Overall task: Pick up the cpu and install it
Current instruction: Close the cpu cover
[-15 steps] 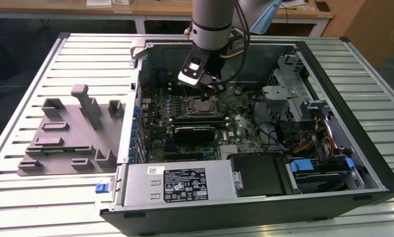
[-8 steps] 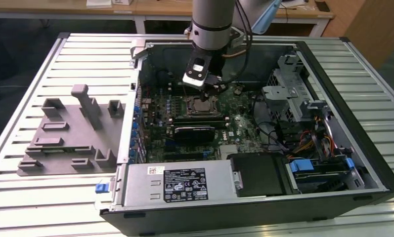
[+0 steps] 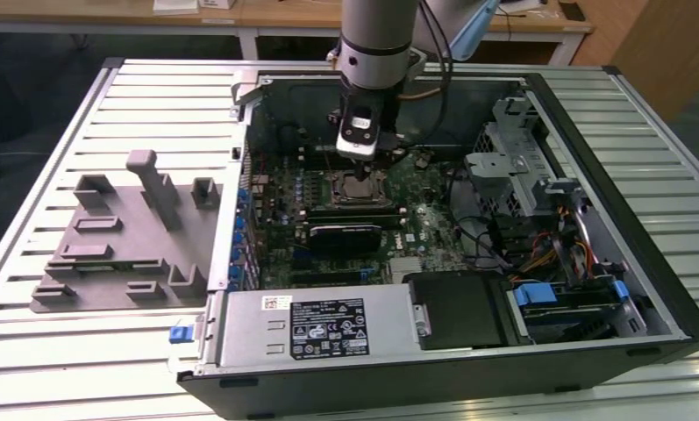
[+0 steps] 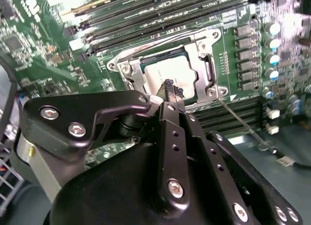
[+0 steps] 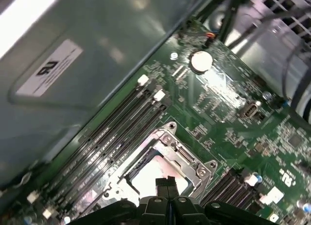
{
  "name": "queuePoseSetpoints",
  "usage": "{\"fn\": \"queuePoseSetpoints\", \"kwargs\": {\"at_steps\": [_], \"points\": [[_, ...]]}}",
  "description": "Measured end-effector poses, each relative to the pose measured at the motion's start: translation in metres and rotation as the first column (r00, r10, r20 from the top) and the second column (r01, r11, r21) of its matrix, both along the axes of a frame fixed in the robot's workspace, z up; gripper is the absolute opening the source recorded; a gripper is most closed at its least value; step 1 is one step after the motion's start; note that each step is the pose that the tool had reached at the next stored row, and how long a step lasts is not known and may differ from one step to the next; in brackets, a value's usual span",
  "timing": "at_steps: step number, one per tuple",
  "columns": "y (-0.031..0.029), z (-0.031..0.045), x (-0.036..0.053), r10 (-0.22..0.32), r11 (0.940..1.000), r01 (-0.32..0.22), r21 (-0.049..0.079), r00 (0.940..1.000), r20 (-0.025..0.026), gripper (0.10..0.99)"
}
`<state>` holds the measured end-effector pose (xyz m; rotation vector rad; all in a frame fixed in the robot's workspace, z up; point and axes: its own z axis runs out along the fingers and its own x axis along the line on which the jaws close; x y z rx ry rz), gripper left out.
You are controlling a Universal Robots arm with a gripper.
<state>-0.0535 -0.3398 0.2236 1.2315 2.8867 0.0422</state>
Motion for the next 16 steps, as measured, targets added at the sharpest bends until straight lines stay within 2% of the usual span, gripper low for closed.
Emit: {"fn": "queuePoseSetpoints", "kwargs": {"at_steps": [4, 8, 12, 16], "points": [[0.0, -0.0001, 0.0, 0.072, 0.9974, -0.072, -0.001, 0.9974, -0.0001, 0.106], [0.0, -0.0003, 0.0, 0.145, 0.9895, -0.145, -0.001, 0.9895, 0.0, 0.106], [0.0, -0.0003, 0.0, 0.216, 0.9765, -0.216, -0.001, 0.9765, -0.0001, 0.106], [0.0, -0.0004, 0.0, 0.284, 0.9588, -0.284, -0.001, 0.9588, -0.0001, 0.106]]}}
